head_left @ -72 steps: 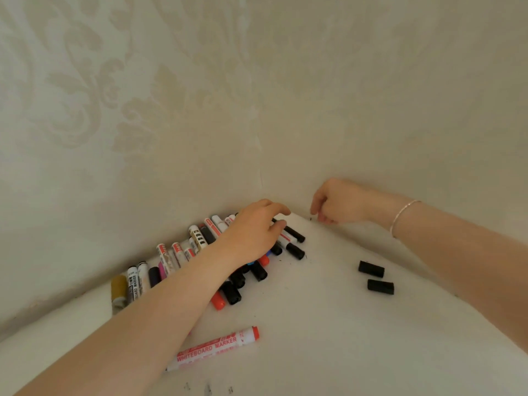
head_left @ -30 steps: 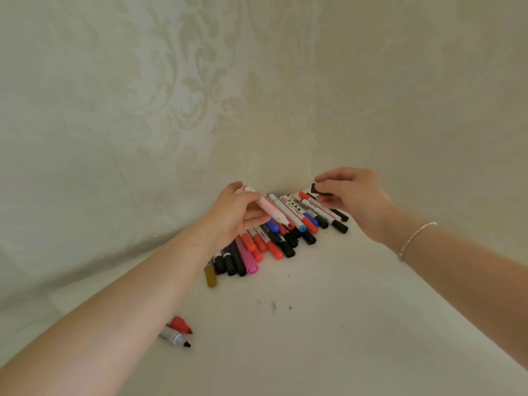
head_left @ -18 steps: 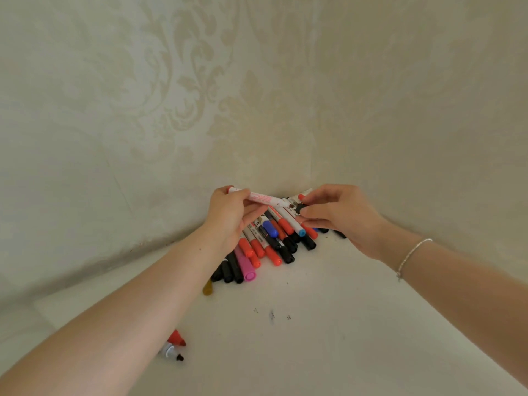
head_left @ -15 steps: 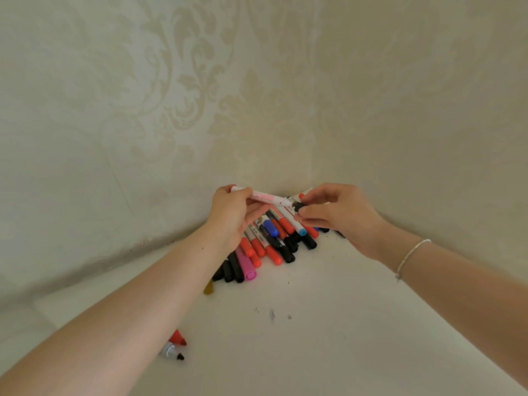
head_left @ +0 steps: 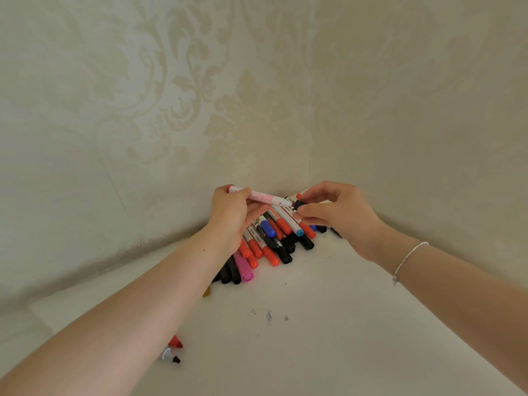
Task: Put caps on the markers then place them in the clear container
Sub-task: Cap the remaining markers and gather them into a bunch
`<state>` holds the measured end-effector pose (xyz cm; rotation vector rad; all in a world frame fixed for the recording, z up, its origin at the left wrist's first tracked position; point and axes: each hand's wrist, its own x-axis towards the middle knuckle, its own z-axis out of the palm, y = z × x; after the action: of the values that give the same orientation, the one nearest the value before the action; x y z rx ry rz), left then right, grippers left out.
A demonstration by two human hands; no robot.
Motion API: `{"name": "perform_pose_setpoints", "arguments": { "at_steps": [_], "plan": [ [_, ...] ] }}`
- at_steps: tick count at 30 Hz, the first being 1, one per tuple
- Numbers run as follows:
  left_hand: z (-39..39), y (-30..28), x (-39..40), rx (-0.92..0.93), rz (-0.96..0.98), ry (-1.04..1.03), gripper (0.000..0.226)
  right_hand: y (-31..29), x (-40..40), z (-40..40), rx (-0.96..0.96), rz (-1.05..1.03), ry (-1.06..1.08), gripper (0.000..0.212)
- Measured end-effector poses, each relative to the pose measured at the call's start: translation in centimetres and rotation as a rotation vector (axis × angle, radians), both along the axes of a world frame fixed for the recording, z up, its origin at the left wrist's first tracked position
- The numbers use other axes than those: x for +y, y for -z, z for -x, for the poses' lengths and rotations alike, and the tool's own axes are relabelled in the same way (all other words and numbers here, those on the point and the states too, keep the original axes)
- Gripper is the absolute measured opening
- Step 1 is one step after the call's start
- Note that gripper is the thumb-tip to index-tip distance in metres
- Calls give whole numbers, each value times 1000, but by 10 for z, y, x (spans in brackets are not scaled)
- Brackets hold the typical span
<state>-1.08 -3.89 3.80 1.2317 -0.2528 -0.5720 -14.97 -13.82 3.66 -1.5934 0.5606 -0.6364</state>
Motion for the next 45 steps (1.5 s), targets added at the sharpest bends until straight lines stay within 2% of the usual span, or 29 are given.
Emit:
{"name": "perform_pose_setpoints", "arguments": {
  "at_steps": [8, 13, 16, 20, 23, 25, 28, 33, 37, 40, 42, 45],
  "plan": [
    [12, 3, -6, -53, -19, 48, 34, 3, 3, -7, 32, 68, 16, 11],
    [17, 0, -6, -95, -33, 131, 62, 4, 6, -11, 56, 247, 2, 13],
    [19, -4, -10, -71, -10, 133, 67, 5, 7, -16, 65, 364, 20, 17],
    [11, -4, -7, -58, -13, 131, 61, -1, 2, -15, -3, 298, 55, 7],
    [7, -2, -4, -138, -157, 165, 43, -8, -9, -12, -54, 111, 72, 10],
    [4, -1, -1, -200, -258, 207, 42, -13, -13, -11, -45, 75, 32, 16],
    [1, -3, 3, -248, -281, 362, 53, -19, -16, -11, -5, 119, 15, 22],
    [3, -6, 9, -317, -276, 579, 40, -30, -24, -15, 83, 131, 24, 26],
    [-1, -7, 14, -572, -483, 657, 31, -26, -23, -17, 192, 192, -47, 27],
    [-3, -8, 20, -639, -549, 693, 25, -21, -18, -19, 284, 232, -134, 21],
    [-5, -12, 30, -642, -612, 786, 17, -18, -14, -21, 346, 263, -167, 17],
    [-12, -19, 48, -752, -787, 941, 10, -16, -7, -26, 399, 345, -99, 16]
  ]
}}
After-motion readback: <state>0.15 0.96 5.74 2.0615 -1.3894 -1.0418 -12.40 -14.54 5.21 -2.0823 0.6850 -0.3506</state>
